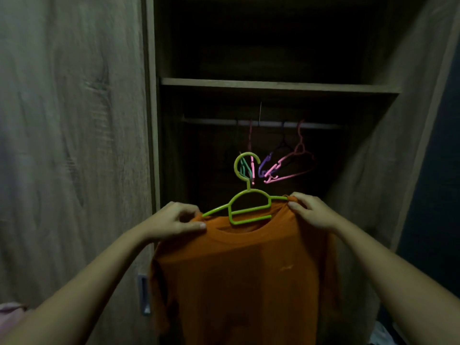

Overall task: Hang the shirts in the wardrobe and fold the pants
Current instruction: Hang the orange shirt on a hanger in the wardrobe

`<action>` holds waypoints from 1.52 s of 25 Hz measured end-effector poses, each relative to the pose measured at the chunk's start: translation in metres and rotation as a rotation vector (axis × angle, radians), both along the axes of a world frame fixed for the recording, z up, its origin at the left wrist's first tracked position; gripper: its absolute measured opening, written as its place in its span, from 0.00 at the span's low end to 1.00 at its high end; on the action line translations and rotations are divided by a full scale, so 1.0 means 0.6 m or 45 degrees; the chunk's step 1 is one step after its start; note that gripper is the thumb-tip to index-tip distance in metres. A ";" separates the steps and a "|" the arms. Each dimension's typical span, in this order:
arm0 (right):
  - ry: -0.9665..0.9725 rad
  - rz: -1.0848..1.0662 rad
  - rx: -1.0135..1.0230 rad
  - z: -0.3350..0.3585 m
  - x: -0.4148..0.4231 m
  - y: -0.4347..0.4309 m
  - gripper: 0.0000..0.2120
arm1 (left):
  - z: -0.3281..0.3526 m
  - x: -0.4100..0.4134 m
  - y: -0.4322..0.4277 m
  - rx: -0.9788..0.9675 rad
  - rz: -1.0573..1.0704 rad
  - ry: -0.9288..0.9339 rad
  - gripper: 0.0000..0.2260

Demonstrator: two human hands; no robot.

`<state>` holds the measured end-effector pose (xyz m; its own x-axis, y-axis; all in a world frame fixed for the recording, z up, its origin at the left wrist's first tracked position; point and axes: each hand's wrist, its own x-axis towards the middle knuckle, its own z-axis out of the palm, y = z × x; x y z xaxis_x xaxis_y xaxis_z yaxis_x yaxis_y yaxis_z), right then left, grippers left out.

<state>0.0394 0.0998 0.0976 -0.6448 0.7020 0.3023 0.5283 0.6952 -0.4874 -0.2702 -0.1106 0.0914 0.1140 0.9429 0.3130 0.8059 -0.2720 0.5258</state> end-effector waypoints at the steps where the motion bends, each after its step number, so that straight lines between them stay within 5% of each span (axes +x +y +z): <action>1: 0.003 0.008 -0.010 0.003 -0.009 -0.001 0.09 | 0.006 0.007 -0.012 0.046 -0.023 0.012 0.26; 3: 0.003 -0.035 0.041 0.006 -0.043 -0.009 0.07 | 0.029 0.016 -0.039 0.157 0.004 -0.027 0.21; 6: -0.045 -0.089 0.152 0.007 -0.118 -0.047 0.23 | 0.078 0.020 -0.072 0.147 0.199 0.011 0.14; 10: -0.208 0.042 0.255 -0.017 -0.200 -0.090 0.28 | 0.107 0.025 -0.102 0.086 0.518 0.188 0.08; 18: -0.277 -0.148 0.730 0.021 -0.250 -0.048 0.28 | 0.111 0.053 0.003 0.284 0.854 0.096 0.07; 28: -0.471 -0.200 0.925 0.063 -0.268 0.061 0.30 | 0.171 0.024 0.248 0.571 1.204 -0.136 0.05; 38: -0.414 -0.116 0.908 0.046 -0.268 0.117 0.30 | 0.140 -0.003 0.373 0.331 1.371 -0.186 0.05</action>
<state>-0.1217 0.1700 0.1253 -0.7274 0.4641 0.5055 0.6377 0.7292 0.2483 -0.2722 0.1130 0.1754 -0.7769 0.4312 0.4588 0.6224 0.4154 0.6634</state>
